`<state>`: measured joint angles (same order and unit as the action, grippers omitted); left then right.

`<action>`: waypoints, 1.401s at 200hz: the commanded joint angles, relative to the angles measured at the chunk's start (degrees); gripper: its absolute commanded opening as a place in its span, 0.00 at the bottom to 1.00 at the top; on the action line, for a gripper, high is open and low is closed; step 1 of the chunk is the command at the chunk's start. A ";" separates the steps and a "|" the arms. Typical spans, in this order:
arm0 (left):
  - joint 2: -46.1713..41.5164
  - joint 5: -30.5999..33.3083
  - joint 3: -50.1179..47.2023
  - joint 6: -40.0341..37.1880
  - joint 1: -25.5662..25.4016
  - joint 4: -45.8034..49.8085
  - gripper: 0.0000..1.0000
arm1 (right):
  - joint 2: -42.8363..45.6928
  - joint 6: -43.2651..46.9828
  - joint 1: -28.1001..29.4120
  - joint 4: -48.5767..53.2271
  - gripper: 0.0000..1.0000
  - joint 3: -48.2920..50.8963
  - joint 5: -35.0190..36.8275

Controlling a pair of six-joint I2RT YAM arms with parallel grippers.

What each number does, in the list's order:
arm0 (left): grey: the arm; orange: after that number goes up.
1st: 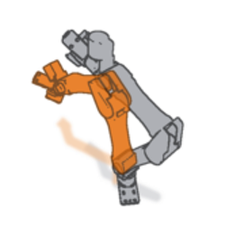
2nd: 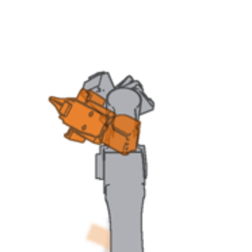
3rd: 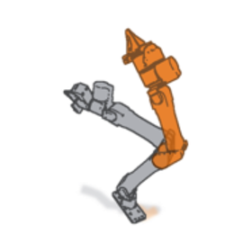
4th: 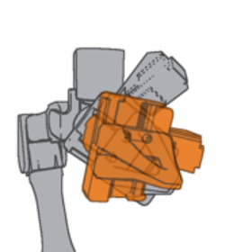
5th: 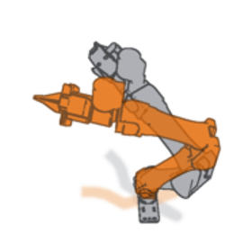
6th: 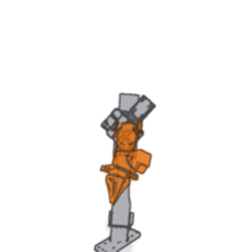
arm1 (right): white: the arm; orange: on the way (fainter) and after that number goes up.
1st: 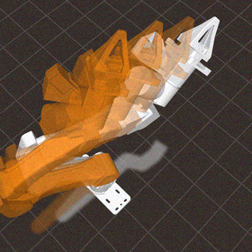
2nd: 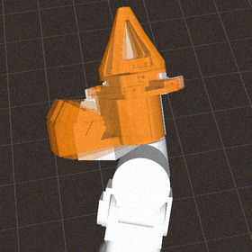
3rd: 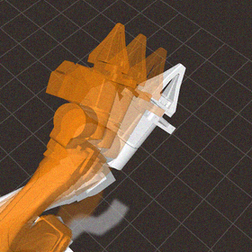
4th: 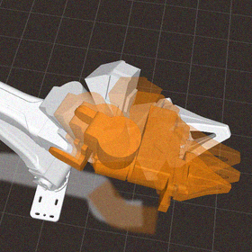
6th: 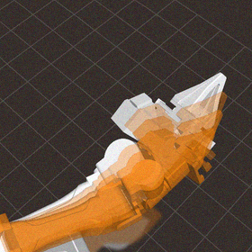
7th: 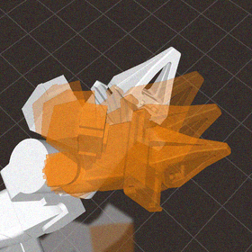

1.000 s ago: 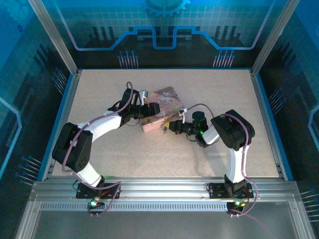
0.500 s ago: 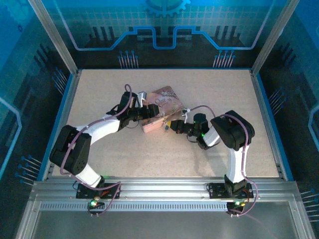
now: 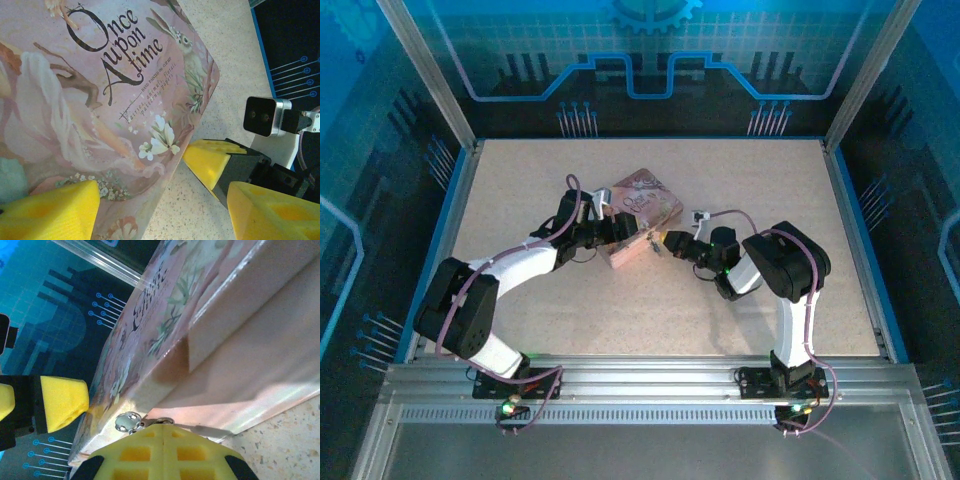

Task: Unlock the padlock with the key

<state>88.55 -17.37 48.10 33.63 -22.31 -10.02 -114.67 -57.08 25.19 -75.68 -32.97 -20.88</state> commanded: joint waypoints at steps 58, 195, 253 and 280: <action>0.93 0.79 -1.10 0.94 -0.68 5.97 0.70 | 3.88 10.85 -1.07 2.68 0.35 3.26 -3.37; 0.64 0.88 -0.28 0.65 -0.71 6.68 0.70 | -0.24 19.64 -2.34 18.25 0.68 -8.43 -19.10; 0.46 0.79 -0.18 0.59 -0.70 6.81 0.70 | -2.08 19.44 -1.11 20.01 0.68 -11.72 -21.78; 0.21 1.08 -0.37 0.40 -0.68 7.10 0.70 | -2.52 17.51 -1.09 16.81 0.65 -11.63 -23.47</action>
<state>88.47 -17.15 48.27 34.11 -22.37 -9.45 -115.98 -38.52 23.46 -56.60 -43.88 -41.04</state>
